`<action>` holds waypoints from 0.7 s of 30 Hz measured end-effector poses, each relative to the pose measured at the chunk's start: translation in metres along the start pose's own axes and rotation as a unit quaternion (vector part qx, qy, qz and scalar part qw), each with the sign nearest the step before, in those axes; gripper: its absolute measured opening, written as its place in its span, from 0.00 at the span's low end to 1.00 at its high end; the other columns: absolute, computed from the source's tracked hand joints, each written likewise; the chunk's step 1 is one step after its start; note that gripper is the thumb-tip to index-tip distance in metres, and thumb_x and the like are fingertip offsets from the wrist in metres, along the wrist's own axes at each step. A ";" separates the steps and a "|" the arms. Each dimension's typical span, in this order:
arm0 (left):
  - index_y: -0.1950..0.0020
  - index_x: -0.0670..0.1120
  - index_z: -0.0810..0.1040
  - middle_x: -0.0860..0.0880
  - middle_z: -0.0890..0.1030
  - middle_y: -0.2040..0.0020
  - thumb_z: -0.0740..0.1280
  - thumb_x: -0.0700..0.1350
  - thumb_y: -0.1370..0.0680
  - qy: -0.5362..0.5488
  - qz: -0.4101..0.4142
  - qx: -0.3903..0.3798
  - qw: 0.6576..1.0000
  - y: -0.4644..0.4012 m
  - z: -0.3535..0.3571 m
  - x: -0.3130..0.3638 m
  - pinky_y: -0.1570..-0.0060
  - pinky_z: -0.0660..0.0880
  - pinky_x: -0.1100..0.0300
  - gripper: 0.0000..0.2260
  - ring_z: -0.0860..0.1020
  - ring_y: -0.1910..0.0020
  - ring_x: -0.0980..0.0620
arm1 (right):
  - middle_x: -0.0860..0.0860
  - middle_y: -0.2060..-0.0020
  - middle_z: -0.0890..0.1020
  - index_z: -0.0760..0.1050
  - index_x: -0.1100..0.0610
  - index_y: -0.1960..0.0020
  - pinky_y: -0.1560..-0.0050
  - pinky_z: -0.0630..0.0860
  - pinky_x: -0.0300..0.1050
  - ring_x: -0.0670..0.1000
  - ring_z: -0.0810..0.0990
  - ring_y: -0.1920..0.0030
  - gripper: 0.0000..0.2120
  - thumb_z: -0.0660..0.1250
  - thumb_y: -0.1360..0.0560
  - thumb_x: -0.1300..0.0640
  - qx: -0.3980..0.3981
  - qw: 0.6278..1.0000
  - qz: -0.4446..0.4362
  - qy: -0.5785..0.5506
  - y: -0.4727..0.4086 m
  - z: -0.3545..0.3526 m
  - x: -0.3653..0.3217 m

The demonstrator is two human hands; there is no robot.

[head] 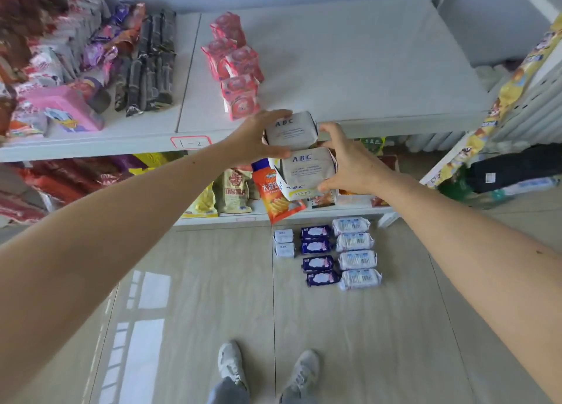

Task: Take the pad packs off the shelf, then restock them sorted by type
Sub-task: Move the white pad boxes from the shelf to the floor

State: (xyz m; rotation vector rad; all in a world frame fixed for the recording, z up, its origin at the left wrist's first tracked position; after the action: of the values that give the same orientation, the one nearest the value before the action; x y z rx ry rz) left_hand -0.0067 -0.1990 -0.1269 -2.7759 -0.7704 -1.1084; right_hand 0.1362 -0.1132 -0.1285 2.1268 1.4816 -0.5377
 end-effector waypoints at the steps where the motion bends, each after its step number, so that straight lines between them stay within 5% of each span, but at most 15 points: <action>1: 0.28 0.55 0.64 0.48 0.68 0.33 0.75 0.48 0.30 0.002 -0.008 -0.004 1.000 0.005 0.010 -0.014 0.41 0.66 0.59 0.34 0.67 0.36 0.51 | 0.58 0.39 0.76 0.49 0.52 0.26 0.46 0.71 0.44 0.57 0.76 0.41 0.52 0.81 0.38 0.58 -0.004 1.000 0.003 -0.010 0.001 0.016 0.002; 6: 0.29 0.57 0.65 0.49 0.68 0.33 0.77 0.50 0.32 -0.003 -0.035 -0.042 0.999 0.028 0.081 -0.100 0.35 0.67 0.50 0.35 0.66 0.35 0.48 | 0.56 0.33 0.73 0.48 0.50 0.23 0.40 0.69 0.46 0.55 0.73 0.36 0.56 0.81 0.39 0.61 -0.043 0.996 0.034 -0.068 0.001 0.125 0.030; 11: 0.29 0.56 0.65 0.46 0.67 0.33 0.76 0.52 0.34 0.016 -0.049 -0.072 0.996 0.054 0.183 -0.199 0.35 0.67 0.45 0.36 0.66 0.35 0.44 | 0.54 0.38 0.76 0.48 0.46 0.24 0.52 0.70 0.42 0.53 0.77 0.45 0.54 0.80 0.38 0.62 -0.056 0.990 0.074 -0.103 0.003 0.259 0.083; 21: 0.29 0.54 0.66 0.48 0.68 0.35 0.76 0.46 0.32 0.038 -0.084 -0.090 0.992 0.082 0.424 -0.397 0.38 0.67 0.52 0.34 0.66 0.38 0.46 | 0.52 0.40 0.77 0.50 0.48 0.25 0.49 0.73 0.42 0.52 0.78 0.45 0.54 0.81 0.39 0.62 -0.083 0.985 0.095 -0.120 0.001 0.537 0.230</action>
State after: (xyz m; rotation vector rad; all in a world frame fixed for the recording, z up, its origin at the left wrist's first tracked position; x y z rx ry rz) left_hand 0.0545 -0.3445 -0.6924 -2.8342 -0.9555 -1.3698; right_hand 0.1917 -0.2605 -0.6906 1.9679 1.1376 -0.5573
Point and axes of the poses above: each hand's wrist, its own y-axis away from the middle knuckle, its own z-axis out of the palm, x = y × z, the point moved 9 cm from there along -y, towards the middle knuckle
